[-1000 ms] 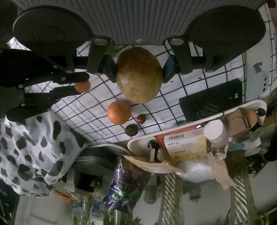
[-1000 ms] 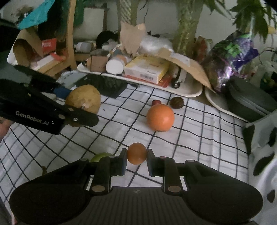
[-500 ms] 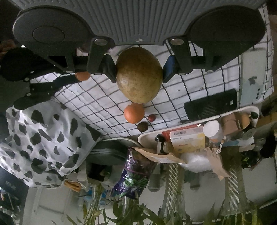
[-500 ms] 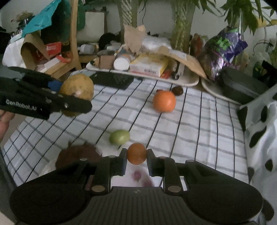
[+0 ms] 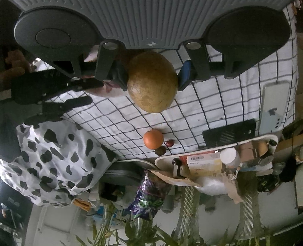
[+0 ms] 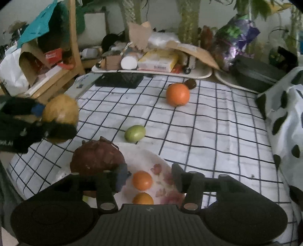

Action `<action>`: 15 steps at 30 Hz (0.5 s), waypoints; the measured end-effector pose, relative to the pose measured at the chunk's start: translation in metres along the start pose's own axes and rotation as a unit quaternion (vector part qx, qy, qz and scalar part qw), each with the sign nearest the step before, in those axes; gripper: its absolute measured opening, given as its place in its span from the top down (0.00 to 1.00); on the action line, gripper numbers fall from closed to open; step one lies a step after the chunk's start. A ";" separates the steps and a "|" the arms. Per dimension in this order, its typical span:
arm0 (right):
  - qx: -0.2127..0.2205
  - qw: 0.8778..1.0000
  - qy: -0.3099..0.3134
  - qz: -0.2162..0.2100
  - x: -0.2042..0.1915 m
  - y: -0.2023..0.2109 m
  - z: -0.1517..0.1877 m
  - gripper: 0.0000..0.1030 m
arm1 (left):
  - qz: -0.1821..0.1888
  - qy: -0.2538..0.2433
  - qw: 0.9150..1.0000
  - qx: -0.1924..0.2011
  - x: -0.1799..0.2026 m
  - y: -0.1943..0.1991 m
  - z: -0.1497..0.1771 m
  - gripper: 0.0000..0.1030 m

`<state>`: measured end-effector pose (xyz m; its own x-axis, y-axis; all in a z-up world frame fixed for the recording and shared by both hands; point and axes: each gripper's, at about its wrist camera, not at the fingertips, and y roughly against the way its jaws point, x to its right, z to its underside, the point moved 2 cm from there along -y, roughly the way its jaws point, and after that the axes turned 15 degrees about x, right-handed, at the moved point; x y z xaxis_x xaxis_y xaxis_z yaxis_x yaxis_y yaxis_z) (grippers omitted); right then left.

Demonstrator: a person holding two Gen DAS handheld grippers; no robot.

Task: Organize fruits
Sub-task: 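Carry the brown pear and small orange onto the floral plate and release both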

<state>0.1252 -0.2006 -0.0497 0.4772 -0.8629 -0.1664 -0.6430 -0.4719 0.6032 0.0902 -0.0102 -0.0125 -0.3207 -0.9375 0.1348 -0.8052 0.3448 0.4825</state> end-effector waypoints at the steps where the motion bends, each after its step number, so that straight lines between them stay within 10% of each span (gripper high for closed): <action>1: 0.003 1.000 -0.001 0.003 0.000 0.003 0.001 0.42 | -0.001 0.001 1.000 0.000 0.001 0.002 0.001 0.48; 15: 0.030 0.997 -0.026 0.064 -0.001 0.051 0.023 0.06 | 0.014 -0.005 1.000 -0.022 0.032 0.031 0.030 0.48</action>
<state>0.0780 -0.2279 -0.0370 0.3575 -0.9246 -0.1317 -0.7326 -0.3651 0.5745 0.0401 -0.0277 -0.0188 -0.3483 -0.9267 0.1411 -0.7733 0.3691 0.5155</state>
